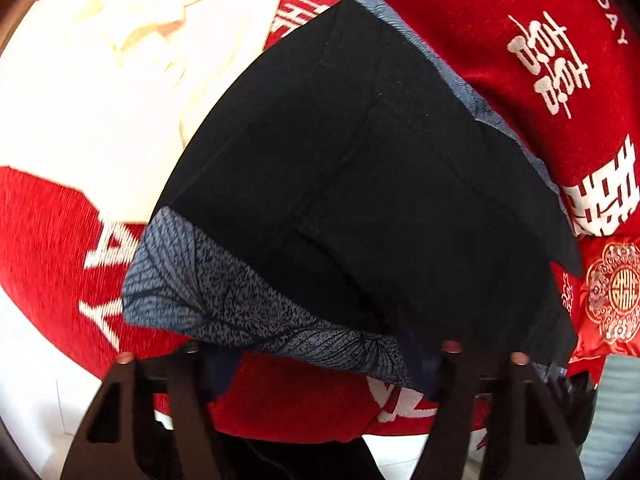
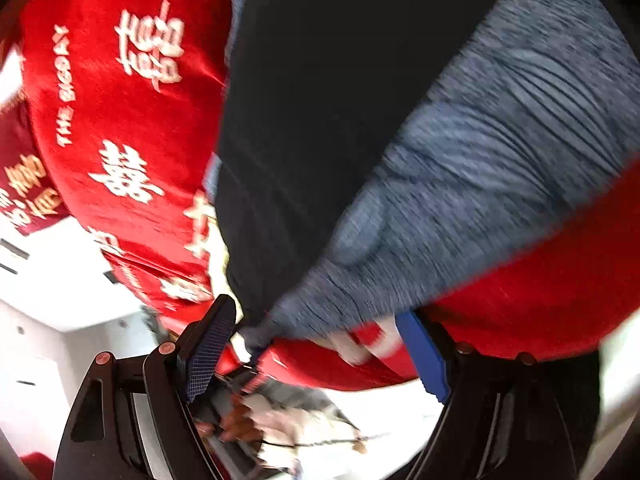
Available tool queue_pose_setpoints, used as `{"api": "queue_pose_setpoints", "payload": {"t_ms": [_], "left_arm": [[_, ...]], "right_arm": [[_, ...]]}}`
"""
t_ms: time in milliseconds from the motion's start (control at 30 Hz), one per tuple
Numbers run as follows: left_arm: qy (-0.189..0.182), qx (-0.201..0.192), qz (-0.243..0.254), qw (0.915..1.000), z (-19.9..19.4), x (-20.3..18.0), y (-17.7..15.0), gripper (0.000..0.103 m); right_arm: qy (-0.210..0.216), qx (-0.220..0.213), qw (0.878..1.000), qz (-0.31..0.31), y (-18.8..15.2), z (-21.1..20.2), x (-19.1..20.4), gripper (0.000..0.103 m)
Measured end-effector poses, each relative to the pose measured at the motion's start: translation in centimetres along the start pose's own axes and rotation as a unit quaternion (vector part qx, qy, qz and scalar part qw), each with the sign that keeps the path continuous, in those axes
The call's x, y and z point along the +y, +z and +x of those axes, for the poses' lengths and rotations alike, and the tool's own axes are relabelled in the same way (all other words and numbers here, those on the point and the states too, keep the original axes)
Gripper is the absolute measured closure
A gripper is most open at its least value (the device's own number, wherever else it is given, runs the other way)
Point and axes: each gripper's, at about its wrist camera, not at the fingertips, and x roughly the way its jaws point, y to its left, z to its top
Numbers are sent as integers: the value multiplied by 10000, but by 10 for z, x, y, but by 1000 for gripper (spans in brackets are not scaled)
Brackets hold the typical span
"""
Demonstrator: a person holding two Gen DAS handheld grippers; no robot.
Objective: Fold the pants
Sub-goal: 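Grasp the grey cuffs of the trouser legs with both grippers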
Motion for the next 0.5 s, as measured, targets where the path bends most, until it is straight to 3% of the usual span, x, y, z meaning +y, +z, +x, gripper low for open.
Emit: {"api": "queue_pose_setpoints", "payload": {"t_ms": [67, 133, 167, 200, 233, 300, 500], "left_arm": [[55, 26, 50, 10000, 1, 0, 2, 57], [79, 38, 41, 10000, -1, 5, 2, 70], [20, 77, -4, 10000, -4, 9, 2, 76], [-76, 108, -59, 9999, -7, 14, 2, 77], [-166, 125, -109, 9997, -10, 16, 2, 77], [-191, 139, -31, 9997, -18, 13, 4, 77], [-338, -156, 295, 9989, -62, -10, 22, 77]], "right_arm": [[102, -12, 9999, -34, 4, 9, 6, 18], [127, -10, 9999, 66, 3, 12, 4, 28], [3, -7, 9999, 155, 2, 10, 1, 50], [-236, -4, 9993, 286, 0, 9, -4, 82], [-418, -16, 9982, 422, -1, 4, -7, 96], [-489, -85, 9979, 409, -4, -5, 0, 97], [-799, -95, 9932, -839, 13, -21, 88, 97]]}}
